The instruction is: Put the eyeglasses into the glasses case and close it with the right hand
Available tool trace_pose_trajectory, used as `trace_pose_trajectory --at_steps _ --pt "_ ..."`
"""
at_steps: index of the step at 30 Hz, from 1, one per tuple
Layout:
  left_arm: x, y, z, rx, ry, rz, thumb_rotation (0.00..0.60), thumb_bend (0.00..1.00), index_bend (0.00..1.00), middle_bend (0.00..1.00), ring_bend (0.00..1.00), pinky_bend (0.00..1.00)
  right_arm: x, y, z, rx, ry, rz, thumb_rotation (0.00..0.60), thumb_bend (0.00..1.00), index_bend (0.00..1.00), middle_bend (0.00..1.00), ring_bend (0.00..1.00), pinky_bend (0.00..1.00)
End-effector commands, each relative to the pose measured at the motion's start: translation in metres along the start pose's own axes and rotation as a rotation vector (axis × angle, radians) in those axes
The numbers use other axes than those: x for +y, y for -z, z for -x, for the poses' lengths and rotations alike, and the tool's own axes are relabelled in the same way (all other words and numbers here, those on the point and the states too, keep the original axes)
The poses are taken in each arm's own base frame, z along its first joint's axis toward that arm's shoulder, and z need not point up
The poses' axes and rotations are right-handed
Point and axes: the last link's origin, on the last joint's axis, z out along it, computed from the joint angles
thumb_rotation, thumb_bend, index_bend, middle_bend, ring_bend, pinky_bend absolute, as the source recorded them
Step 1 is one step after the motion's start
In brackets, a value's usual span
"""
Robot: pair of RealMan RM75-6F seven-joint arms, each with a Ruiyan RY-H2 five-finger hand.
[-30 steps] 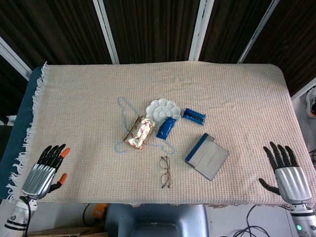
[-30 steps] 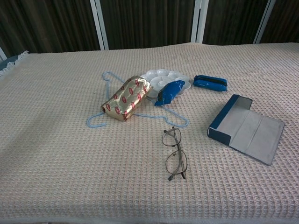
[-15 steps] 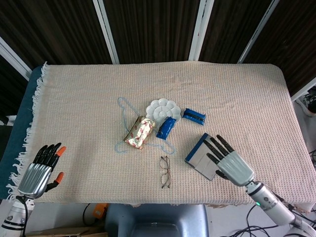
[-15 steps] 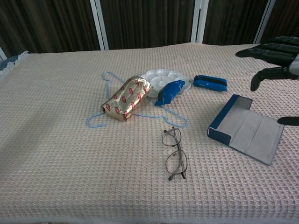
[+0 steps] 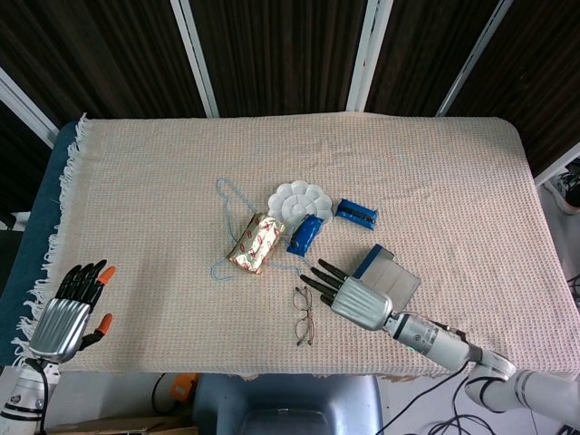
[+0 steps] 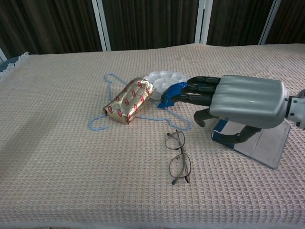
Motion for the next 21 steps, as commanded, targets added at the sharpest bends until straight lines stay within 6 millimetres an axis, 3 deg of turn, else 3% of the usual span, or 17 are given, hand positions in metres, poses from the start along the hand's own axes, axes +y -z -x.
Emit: trace_pose_trajectory --at_steps 1,21 --pt "0.001 -0.001 0.002 -0.006 -0.009 -0.006 0.6 0.38 0.0 0.0 0.0 0.08 -0.01 -0.013 0.007 -0.004 0.037 -0.102 0.6 0.49 0.57 0.0 0.0 0.0" --pt "0.003 -0.005 0.005 -0.026 -0.012 -0.003 0.6 0.38 0.0 0.0 0.0 0.08 -0.02 -0.046 0.012 0.081 0.019 -0.171 0.6 0.49 0.56 0.0 0.0 0.0"
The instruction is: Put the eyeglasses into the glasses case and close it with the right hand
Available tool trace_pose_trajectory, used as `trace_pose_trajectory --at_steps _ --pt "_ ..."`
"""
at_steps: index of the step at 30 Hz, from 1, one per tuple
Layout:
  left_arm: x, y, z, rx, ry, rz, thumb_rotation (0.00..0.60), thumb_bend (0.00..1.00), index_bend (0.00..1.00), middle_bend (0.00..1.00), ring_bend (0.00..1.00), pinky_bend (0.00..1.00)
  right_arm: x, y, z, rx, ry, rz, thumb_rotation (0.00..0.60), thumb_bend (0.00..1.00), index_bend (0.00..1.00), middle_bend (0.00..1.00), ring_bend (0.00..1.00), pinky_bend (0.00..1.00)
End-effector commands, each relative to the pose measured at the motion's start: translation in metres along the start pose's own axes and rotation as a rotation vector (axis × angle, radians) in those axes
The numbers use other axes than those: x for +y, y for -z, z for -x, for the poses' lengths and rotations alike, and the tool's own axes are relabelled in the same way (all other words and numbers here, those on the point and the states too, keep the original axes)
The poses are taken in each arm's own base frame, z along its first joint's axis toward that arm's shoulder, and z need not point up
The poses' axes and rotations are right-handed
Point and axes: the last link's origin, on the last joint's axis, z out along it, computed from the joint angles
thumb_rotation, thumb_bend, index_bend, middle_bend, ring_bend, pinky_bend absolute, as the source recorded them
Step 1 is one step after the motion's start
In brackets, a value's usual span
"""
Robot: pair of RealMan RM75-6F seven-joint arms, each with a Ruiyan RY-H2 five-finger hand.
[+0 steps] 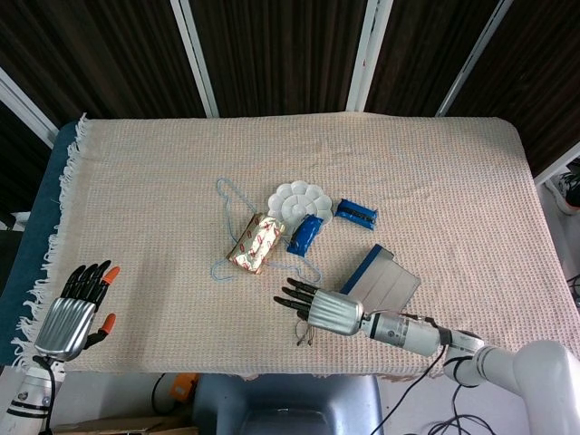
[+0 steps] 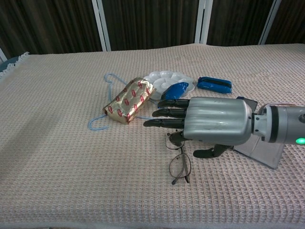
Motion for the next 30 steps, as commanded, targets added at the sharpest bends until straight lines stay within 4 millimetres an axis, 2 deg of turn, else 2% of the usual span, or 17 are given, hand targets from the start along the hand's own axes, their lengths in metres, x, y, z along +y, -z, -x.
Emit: trace_pose_trajectory --at_steps 1,8,18,22,24,27,30 --pt "-0.001 0.0 0.0 -0.002 0.0 0.001 0.6 0.38 0.0 0.0 0.0 0.08 0.0 -0.007 0.0 0.002 0.002 -0.013 0.6 0.49 0.56 0.0 0.0 0.0" --pt "-0.001 -0.001 0.001 -0.006 0.0 -0.001 0.6 0.38 0.0 0.0 0.0 0.08 0.001 -0.017 0.0 -0.005 0.003 -0.037 0.6 0.49 0.57 0.0 0.0 0.0" --pt "0.0 0.0 0.001 -0.006 -0.004 -0.001 0.6 0.38 0.0 0.0 0.0 0.08 -0.002 -0.017 0.003 -0.026 0.028 -0.062 0.6 0.5 0.58 0.0 0.0 0.0" --pt "0.0 0.001 0.0 -0.003 -0.003 -0.001 0.6 0.38 0.0 0.0 0.0 0.08 -0.004 -0.018 0.004 -0.032 0.04 -0.068 0.6 0.5 0.63 0.01 0.0 0.0" --pt "-0.001 0.001 0.0 0.0 0.0 -0.002 0.6 0.38 0.0 0.0 0.0 0.08 -0.004 -0.018 0.005 -0.033 0.045 -0.068 0.6 0.52 0.69 0.03 0.0 0.0" --pt "-0.001 0.002 -0.001 0.001 0.001 -0.001 0.6 0.38 0.0 0.0 0.0 0.08 -0.004 -0.017 0.005 -0.033 0.053 -0.064 0.6 0.56 0.75 0.06 0.0 0.0" --pt "-0.001 0.002 -0.001 0.002 0.001 0.001 0.6 0.38 0.0 0.0 0.0 0.08 -0.004 -0.017 0.005 -0.031 0.061 -0.058 0.6 0.61 0.77 0.07 0.0 0.0"
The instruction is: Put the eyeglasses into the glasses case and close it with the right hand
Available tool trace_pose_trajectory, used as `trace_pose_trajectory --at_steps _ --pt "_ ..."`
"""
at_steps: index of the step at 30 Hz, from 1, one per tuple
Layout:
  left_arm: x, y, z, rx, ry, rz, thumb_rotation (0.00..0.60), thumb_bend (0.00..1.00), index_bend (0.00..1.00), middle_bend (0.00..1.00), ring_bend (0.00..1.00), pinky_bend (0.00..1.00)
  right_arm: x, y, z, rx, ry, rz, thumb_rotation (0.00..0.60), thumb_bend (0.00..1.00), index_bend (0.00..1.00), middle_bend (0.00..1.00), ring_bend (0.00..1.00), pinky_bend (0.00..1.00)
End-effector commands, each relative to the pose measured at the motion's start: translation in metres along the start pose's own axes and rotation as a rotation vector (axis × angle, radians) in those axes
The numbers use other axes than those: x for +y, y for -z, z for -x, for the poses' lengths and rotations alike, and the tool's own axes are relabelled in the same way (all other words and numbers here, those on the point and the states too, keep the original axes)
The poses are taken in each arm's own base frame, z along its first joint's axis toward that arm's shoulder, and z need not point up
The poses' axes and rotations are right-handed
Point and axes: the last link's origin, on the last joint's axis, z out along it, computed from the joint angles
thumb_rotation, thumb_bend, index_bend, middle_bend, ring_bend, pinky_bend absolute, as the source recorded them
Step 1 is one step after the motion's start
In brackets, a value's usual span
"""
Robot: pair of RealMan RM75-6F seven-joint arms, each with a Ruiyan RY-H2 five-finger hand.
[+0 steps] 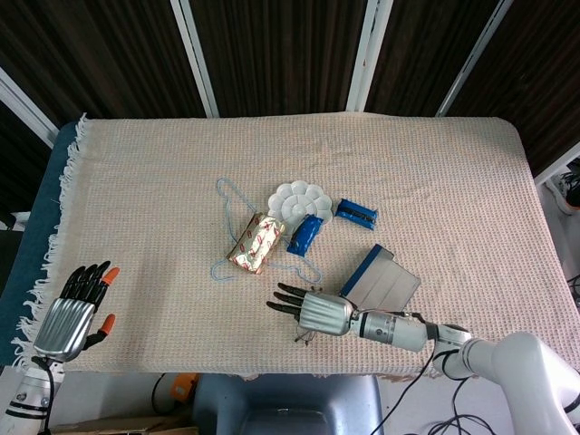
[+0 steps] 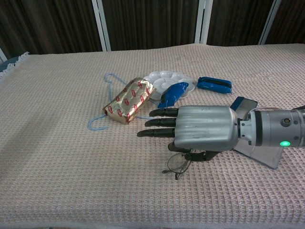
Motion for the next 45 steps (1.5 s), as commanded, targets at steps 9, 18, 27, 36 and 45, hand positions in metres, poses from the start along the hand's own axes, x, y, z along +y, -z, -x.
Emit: trace_pose_trajectory --at_steps 9,18,27,36,45 --pt "0.0 0.001 0.0 0.003 0.001 0.004 0.6 0.38 0.0 0.0 0.0 0.08 0.006 0.007 -0.013 0.047 0.016 0.03 0.6 0.63 0.77 0.09 0.0 0.0" --pt "0.002 0.003 -0.001 0.005 0.001 0.01 0.6 0.38 0.0 0.0 0.0 0.08 0.026 0.03 -0.042 0.12 0.073 0.096 0.6 0.63 0.77 0.09 0.0 0.0" --pt "0.003 0.004 0.0 0.002 0.001 0.016 0.6 0.38 0.0 0.0 0.0 0.08 0.046 0.097 -0.032 0.036 0.12 0.199 0.6 0.63 0.77 0.09 0.0 0.0" --pt "0.006 0.001 0.002 -0.004 -0.004 0.018 0.6 0.38 0.0 0.0 0.0 0.08 0.05 0.127 0.009 -0.065 0.075 0.259 0.6 0.63 0.77 0.09 0.0 0.0" --pt "0.005 -0.002 0.004 -0.017 -0.01 0.012 0.6 0.38 0.0 0.0 0.0 0.08 0.049 0.121 0.04 -0.106 0.02 0.276 0.6 0.63 0.76 0.09 0.0 0.0"
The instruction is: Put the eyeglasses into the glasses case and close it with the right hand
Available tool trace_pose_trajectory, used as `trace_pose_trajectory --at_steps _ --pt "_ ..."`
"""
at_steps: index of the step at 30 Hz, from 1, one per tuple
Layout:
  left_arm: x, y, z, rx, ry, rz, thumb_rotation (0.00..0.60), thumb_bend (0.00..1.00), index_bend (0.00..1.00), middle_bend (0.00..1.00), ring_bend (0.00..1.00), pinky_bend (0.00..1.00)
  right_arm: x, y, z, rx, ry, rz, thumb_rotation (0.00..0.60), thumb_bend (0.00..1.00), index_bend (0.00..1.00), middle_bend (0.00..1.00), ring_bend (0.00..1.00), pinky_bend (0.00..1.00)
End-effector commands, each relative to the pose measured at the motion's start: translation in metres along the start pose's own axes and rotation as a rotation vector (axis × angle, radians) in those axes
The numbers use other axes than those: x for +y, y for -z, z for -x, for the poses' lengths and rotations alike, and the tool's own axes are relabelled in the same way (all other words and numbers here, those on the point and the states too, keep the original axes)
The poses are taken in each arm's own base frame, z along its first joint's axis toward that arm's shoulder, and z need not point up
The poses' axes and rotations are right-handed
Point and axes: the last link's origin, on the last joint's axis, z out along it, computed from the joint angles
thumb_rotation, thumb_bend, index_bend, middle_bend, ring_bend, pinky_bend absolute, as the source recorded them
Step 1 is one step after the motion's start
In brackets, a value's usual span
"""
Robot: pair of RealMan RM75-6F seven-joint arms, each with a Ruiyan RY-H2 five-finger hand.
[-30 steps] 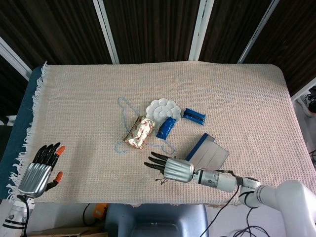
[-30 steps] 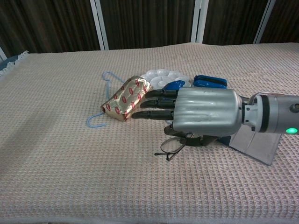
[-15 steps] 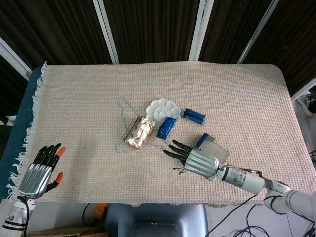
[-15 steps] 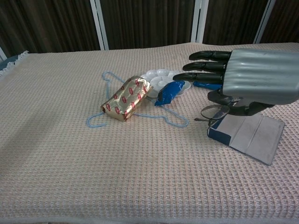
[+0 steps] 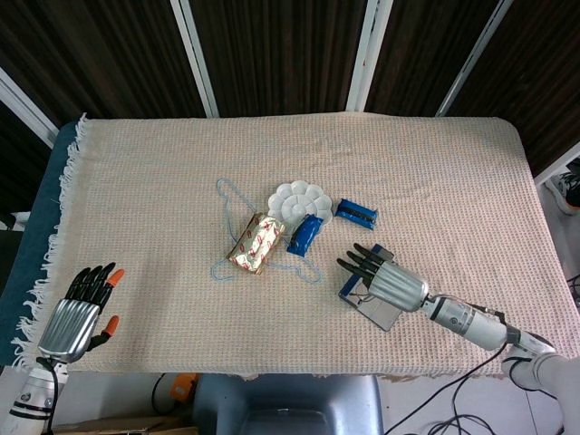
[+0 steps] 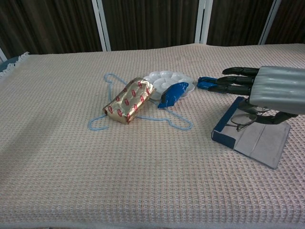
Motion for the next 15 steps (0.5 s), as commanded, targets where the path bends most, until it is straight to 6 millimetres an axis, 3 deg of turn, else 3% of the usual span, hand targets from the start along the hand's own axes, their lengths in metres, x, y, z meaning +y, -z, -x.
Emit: trace_pose_trajectory --at_steps 1,15 --pt "0.0 -0.001 0.0 -0.002 -0.001 -0.002 0.6 0.38 0.0 0.0 0.0 0.08 -0.007 -0.008 0.009 -0.007 -0.034 -0.002 0.6 0.63 0.75 0.09 0.0 0.0" --pt "0.0 -0.002 0.001 -0.007 -0.001 -0.004 0.6 0.38 0.0 0.0 0.0 0.09 -0.014 -0.024 0.019 -0.025 0.001 -0.063 0.6 0.63 0.73 0.09 0.0 0.0"
